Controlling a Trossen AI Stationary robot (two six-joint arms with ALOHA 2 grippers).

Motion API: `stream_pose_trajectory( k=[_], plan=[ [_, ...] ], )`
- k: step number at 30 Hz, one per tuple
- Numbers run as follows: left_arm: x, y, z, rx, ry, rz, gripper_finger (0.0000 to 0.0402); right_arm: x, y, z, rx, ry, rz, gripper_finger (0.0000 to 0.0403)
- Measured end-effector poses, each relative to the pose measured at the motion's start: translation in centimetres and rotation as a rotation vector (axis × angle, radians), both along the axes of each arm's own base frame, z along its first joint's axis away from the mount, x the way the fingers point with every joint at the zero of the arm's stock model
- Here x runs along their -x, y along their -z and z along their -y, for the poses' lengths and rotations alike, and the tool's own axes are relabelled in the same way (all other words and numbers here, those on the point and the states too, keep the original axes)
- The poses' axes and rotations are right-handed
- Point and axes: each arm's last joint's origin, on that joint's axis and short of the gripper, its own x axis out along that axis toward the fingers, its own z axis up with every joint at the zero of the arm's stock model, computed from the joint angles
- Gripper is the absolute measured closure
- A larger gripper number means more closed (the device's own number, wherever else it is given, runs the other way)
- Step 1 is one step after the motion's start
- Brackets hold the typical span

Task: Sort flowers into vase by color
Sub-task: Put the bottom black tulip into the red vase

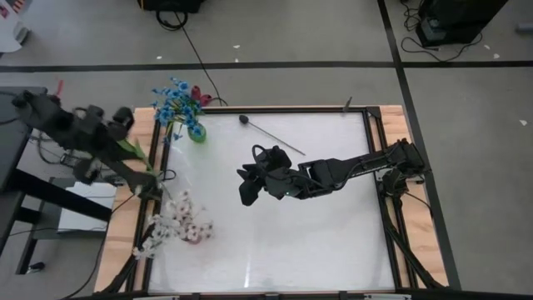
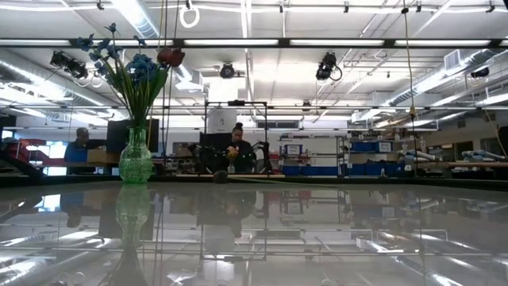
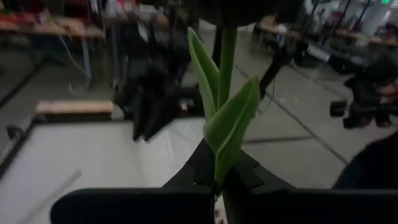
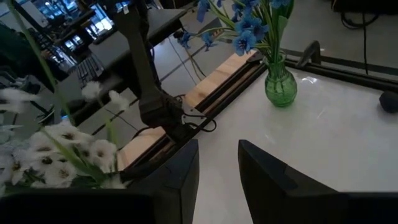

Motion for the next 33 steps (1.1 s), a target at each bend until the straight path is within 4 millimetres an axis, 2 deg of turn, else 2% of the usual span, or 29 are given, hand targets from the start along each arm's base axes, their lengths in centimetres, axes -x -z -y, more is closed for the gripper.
stream_pose_trajectory(
  k=[3, 5, 10, 17, 23, 28, 33],
  plan=[
    [1.3, -1.2, -0.8, 0.015, 0.021, 0.047, 0.0389, 0.0, 0.0, 0.0, 0.000, 0.000, 0.000, 0.0282],
    [2.1, -1.6, -1.1, 0.018, 0.098, 0.034, 0.0389, 0.0, 0.0, 0.0, 0.001, -0.001, 0.000, 0.0282],
    [3.2, -0.3, -1.6, 0.006, 0.155, -0.142, 0.0389, 0.0, 0.0, 0.0, 0.001, 0.000, -0.001, 0.0282],
    [0.6, 2.8, 0.2, -0.096, 0.159, -0.263, 0.0393, 0.0, 0.0, 0.1, 0.003, 0.004, -0.002, 0.0288],
    [-2.2, 6.3, 2.1, -0.053, 0.171, -0.207, 0.0395, 0.0, 0.0, 0.2, 0.014, 0.026, 0.000, 0.0293],
    [-3.1, 9.6, 2.7, -0.043, 0.168, -0.210, 0.0396, 0.1, 0.0, 0.1, 0.018, 0.025, -0.006, 0.0293],
    [-3.6, 10.8, 3.1, -0.002, 0.173, -0.129, 0.0396, 0.3, 0.5, 0.1, 0.010, 0.030, -0.053, 0.0293]
  ],
)
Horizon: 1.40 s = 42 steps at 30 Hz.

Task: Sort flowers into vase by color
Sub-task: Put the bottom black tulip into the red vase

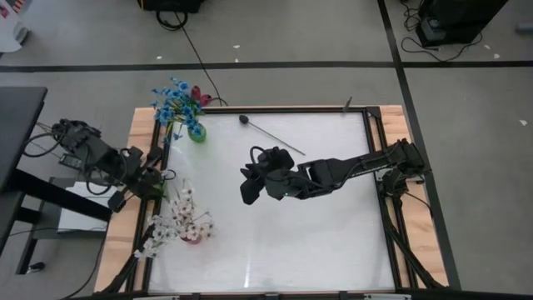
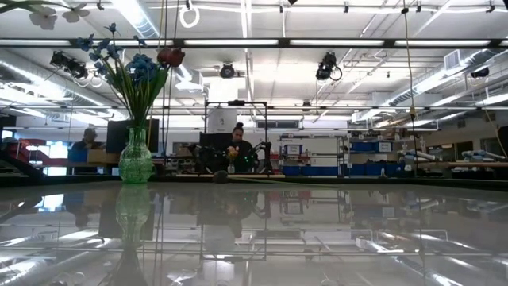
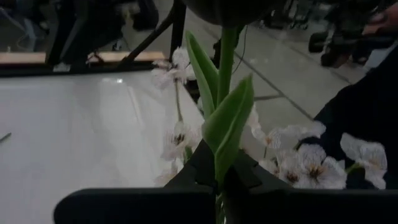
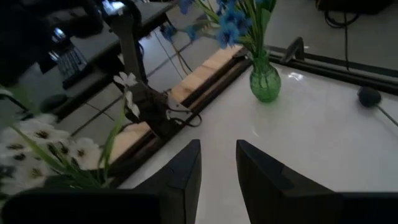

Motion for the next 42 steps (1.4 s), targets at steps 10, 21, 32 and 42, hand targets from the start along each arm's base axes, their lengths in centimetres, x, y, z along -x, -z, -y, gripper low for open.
stream_pose_trajectory(
  k=[10, 21, 32, 42],
  plan=[
    [-0.3, 0.7, 0.2, -0.089, 0.023, 0.011, 0.0396, 0.2, 0.3, 0.1, -0.012, 0.001, -0.029, 0.0293],
    [-0.5, -0.3, 0.4, -0.035, 0.053, 0.106, 0.0397, 0.1, 0.4, 0.6, -0.019, -0.007, -0.043, 0.0293],
    [-0.3, 0.6, 0.3, -0.084, 0.069, 0.023, 0.0397, -0.1, 0.4, 1.1, -0.013, -0.018, -0.054, 0.0293],
    [-0.1, 0.1, 0.2, -0.138, 0.084, 0.076, 0.0397, -0.1, 0.4, 1.5, -0.012, -0.011, -0.055, 0.0293]
  ],
)
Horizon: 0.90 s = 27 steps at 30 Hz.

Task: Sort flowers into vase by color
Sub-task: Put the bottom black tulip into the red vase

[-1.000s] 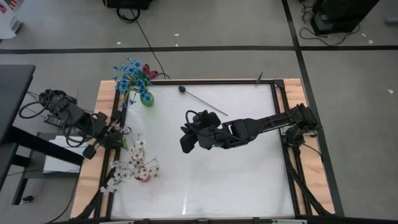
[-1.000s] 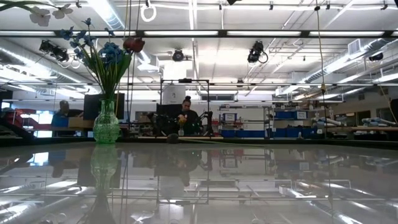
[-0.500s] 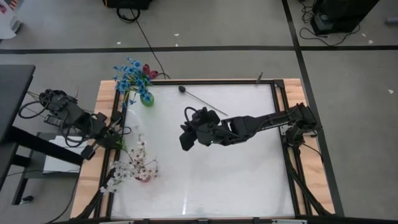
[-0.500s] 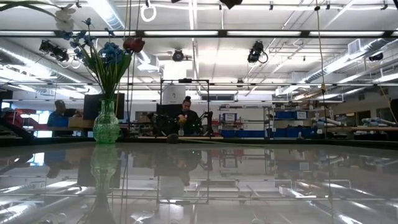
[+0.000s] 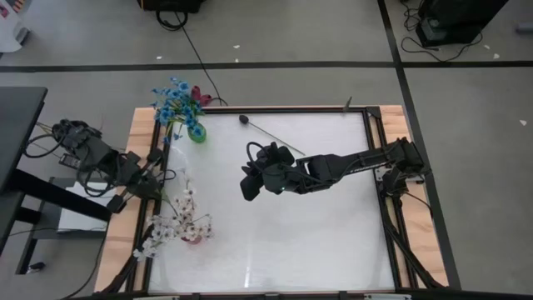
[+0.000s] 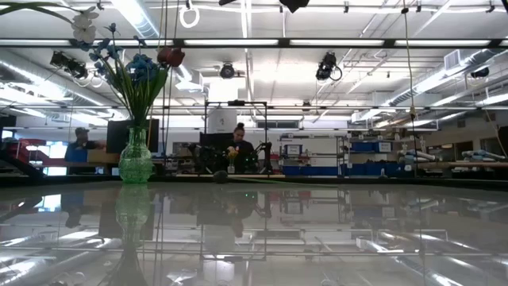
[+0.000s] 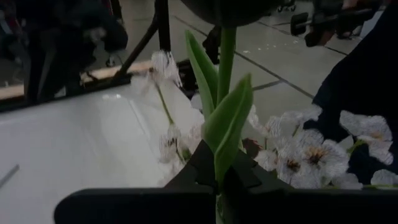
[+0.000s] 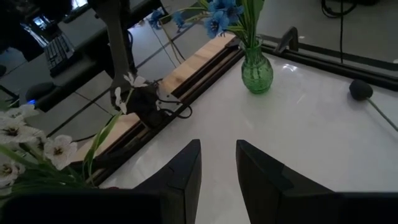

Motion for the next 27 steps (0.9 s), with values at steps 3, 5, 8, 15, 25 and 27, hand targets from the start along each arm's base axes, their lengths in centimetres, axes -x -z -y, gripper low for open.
stream_pose_trajectory(
  k=[3, 5, 8, 15, 25, 27],
  plan=[
    [0.1, -0.3, -0.1, -0.001, 0.000, 0.015, 0.0397, -0.1, 0.0, 0.3, -0.008, -0.005, -0.001, 0.0293],
    [0.1, -0.2, -0.1, -0.004, -0.002, 0.009, 0.0397, -0.1, 0.0, 0.4, -0.016, -0.012, -0.002, 0.0293],
    [0.1, 0.0, 0.0, -0.014, 0.005, -0.019, 0.0397, -0.1, 0.0, 0.6, -0.018, -0.011, -0.003, 0.0293],
    [-0.6, 0.2, 0.5, -0.075, 0.035, -0.023, 0.0397, -0.1, 0.0, 0.6, -0.003, -0.020, -0.010, 0.0293],
    [-0.5, -0.6, 0.4, -0.109, 0.052, 0.021, 0.0397, -0.2, 0.0, 0.6, -0.010, -0.036, -0.013, 0.0293],
    [-0.2, -1.4, 0.2, -0.123, 0.058, 0.037, 0.0397, -0.2, 0.0, 0.6, -0.010, -0.036, -0.013, 0.0293]
  ],
)
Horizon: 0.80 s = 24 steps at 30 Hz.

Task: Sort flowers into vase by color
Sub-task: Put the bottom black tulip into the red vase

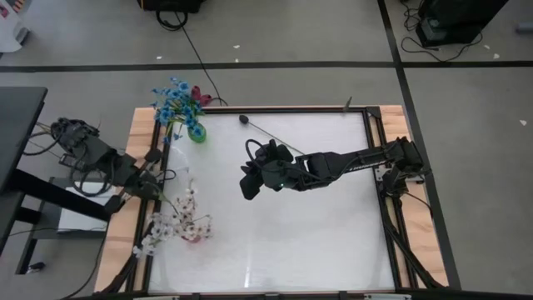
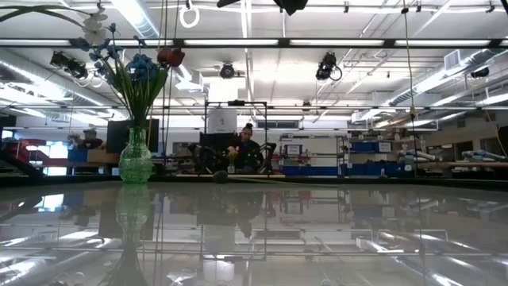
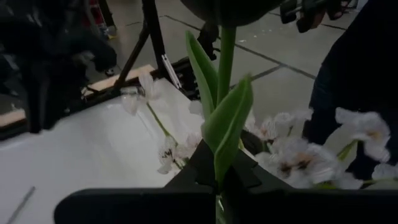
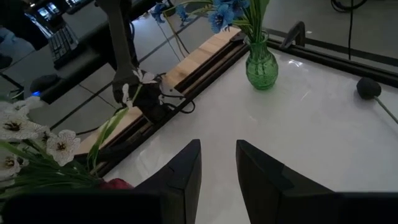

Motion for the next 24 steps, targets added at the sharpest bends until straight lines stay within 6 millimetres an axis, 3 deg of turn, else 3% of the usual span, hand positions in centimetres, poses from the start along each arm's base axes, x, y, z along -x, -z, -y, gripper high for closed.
stream_pose_trajectory(
  k=[3, 15, 24],
  plan=[
    [0.2, -0.7, -0.1, -0.013, 0.003, -0.009, 0.0397, 0.0, 0.0, 0.0, 0.000, 0.000, 0.000, 0.0293],
    [-1.4, -0.4, 1.1, -0.049, 0.042, -0.074, 0.0397, 0.0, 0.0, 0.3, -0.002, 0.004, 0.000, 0.0293],
    [-1.5, -0.7, 1.2, -0.012, 0.058, -0.054, 0.0397, 0.0, 0.0, 0.3, -0.002, 0.003, 0.000, 0.0293]
  ],
)
